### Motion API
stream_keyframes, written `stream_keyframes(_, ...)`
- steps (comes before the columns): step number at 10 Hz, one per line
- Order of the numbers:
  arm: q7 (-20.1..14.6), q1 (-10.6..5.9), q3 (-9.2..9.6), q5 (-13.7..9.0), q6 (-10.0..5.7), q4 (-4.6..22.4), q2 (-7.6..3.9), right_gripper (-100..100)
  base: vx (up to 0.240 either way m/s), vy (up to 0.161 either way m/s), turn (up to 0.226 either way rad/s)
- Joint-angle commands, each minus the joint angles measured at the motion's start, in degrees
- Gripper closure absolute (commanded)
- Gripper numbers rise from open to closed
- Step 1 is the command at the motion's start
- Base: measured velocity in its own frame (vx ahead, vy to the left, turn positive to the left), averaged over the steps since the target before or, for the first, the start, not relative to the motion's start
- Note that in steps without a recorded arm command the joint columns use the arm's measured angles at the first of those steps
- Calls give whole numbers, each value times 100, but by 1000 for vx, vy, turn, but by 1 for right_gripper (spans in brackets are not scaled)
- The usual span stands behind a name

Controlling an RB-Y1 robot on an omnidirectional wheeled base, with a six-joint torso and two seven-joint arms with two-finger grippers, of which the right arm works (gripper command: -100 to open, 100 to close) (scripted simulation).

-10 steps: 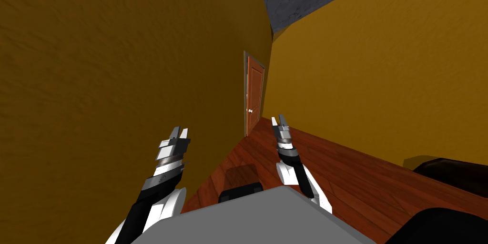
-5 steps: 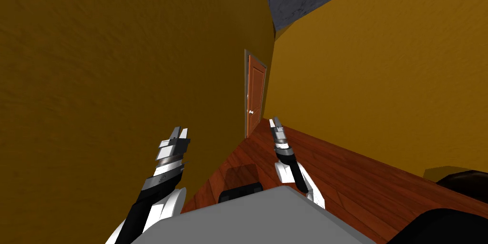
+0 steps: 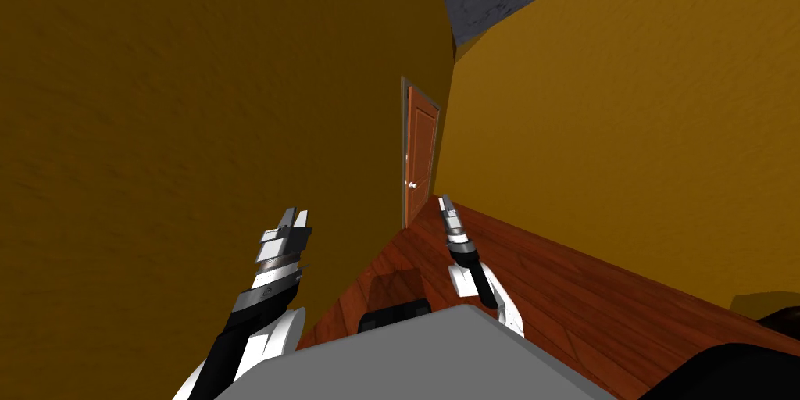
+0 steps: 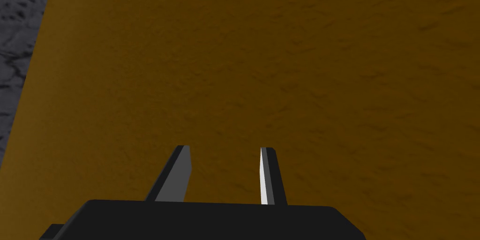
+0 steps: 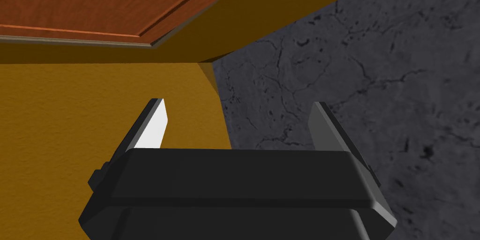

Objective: Pull the door open

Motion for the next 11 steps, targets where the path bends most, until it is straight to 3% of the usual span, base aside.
stream_keyframes(1,157,-76,14,60,-51,210,-16,-100,84,-73,58)
stream_keyframes(11,1060,-566,13,398,-326,1540,-192,-100,92,-64,52)
